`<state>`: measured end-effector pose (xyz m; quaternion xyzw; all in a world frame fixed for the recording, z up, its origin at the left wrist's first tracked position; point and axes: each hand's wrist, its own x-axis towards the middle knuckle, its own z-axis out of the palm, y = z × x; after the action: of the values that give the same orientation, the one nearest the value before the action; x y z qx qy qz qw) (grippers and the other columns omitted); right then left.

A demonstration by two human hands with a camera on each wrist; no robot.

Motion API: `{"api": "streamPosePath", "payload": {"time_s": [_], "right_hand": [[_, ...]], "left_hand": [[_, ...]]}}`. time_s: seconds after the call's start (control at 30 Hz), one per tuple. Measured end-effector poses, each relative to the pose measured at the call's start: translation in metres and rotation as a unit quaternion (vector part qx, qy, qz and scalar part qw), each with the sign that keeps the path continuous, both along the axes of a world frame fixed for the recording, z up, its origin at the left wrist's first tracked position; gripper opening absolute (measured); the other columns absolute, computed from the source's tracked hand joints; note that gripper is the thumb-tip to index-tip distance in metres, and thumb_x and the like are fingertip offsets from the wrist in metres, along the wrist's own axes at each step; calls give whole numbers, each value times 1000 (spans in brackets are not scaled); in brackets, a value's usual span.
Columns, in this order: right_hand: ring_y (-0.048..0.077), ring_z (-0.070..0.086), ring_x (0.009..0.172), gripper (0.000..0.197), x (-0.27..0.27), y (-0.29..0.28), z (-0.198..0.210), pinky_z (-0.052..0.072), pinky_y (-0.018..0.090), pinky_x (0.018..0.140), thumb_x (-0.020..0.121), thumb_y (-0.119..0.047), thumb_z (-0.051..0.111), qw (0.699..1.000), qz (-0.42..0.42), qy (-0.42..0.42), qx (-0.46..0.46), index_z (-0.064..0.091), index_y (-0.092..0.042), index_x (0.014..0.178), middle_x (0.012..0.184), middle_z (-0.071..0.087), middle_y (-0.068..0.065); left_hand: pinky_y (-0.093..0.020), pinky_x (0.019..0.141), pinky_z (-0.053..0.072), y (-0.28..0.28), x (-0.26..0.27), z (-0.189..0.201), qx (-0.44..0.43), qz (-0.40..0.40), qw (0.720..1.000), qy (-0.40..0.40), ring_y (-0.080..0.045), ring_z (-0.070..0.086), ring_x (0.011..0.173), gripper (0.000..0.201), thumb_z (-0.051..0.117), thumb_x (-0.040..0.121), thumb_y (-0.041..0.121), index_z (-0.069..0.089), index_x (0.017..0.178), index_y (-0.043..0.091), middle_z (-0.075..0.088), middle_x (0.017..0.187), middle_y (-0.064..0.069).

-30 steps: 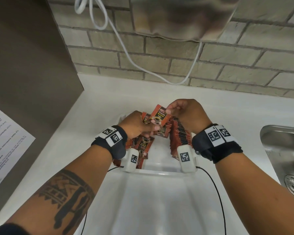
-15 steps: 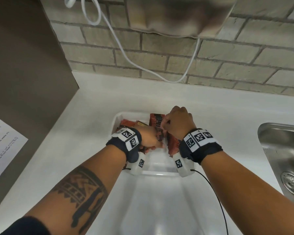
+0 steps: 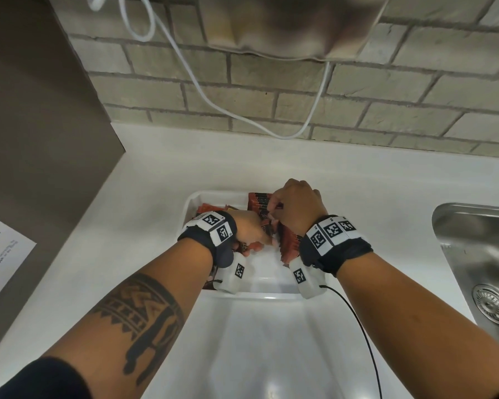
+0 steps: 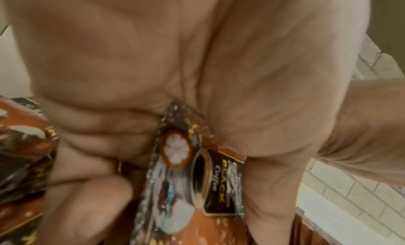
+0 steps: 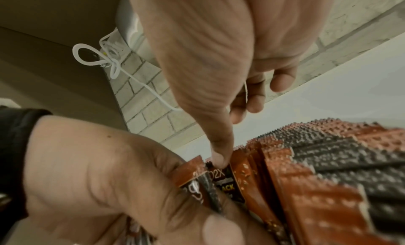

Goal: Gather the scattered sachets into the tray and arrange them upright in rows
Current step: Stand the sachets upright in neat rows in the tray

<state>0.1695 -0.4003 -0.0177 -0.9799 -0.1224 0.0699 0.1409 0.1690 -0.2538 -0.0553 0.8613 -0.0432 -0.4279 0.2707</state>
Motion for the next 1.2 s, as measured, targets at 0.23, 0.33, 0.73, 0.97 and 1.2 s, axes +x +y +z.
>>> {"api": "streamPosePath", "payload": {"time_s": [0.23,0.33,0.73,0.97,1.2], "right_hand": [[16,51,103,11,1,-4,3,34,32,86,85,-27,68,1000,-5,9,11,72,-37,87,99,50,-9],[17,53,103,15,1,-6,6,37,33,89,87,-24,64,1000,-6,5,9,72,-37,87,101,52,-8],[2,59,79,14,-10,-18,11,43,12,69,86,-20,66,990,-18,39,136,75,-30,84,81,63,-18],[-5,63,74,2,-24,-24,11,43,15,70,87,-32,74,959,-25,80,270,74,-31,90,82,72,-13],[13,71,74,6,-22,-26,39,55,23,70,86,-22,77,914,-58,87,392,75,-17,88,83,76,1]], "left_hand": [[-21,52,48,0,-2,6,21,-13,1000,-6,-19,64,65,43,62,96,48,72,98,6,73,83,-6],[-20,51,48,1,-1,8,21,-9,1000,-10,-16,64,63,41,63,96,46,72,100,7,73,85,-3],[-26,62,54,11,-7,14,-55,61,996,36,-22,66,73,32,67,96,18,67,116,-6,70,94,-15],[-26,88,58,33,-19,40,-308,101,944,64,-21,73,101,31,61,94,-9,61,125,-10,72,115,-17],[-43,90,60,31,-26,53,-284,121,942,-133,-25,76,94,19,86,78,12,77,95,12,79,96,-6]]}}
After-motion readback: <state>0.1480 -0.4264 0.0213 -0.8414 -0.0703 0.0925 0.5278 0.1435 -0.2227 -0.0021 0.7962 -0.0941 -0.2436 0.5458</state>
